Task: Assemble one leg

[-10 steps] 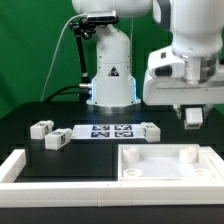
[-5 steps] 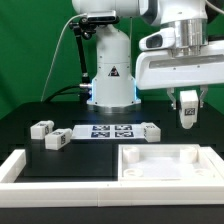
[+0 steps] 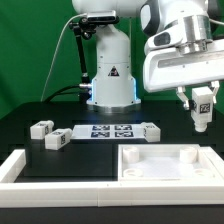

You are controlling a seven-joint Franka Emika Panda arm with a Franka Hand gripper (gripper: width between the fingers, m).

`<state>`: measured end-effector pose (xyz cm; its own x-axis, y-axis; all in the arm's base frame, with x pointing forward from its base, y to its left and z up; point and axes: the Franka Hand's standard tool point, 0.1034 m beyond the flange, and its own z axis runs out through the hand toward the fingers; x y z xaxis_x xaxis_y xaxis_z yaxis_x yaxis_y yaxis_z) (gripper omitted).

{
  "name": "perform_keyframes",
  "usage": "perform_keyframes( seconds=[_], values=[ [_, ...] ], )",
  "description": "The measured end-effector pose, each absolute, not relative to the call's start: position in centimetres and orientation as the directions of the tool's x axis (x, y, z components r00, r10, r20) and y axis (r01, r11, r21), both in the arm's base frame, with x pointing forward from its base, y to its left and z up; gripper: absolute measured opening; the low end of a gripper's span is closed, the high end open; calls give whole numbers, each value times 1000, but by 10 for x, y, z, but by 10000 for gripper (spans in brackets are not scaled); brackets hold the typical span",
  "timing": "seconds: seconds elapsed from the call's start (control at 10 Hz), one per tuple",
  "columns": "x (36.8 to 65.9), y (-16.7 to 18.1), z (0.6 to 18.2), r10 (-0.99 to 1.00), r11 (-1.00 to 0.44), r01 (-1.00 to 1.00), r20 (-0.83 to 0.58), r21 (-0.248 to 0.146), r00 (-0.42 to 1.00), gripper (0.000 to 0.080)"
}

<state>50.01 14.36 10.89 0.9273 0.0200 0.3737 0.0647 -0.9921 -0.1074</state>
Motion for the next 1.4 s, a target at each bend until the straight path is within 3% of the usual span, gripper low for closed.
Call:
perform_keyframes(
  seconds=[0.6, 1.1, 1.4],
  values=[
    [511, 140, 108, 81, -989, 121, 387, -81, 918, 287],
    [587, 116, 109, 245, -963, 267, 450, 14, 859, 287],
    [591, 115, 109, 254, -961, 276, 467, 23, 847, 287]
  ],
)
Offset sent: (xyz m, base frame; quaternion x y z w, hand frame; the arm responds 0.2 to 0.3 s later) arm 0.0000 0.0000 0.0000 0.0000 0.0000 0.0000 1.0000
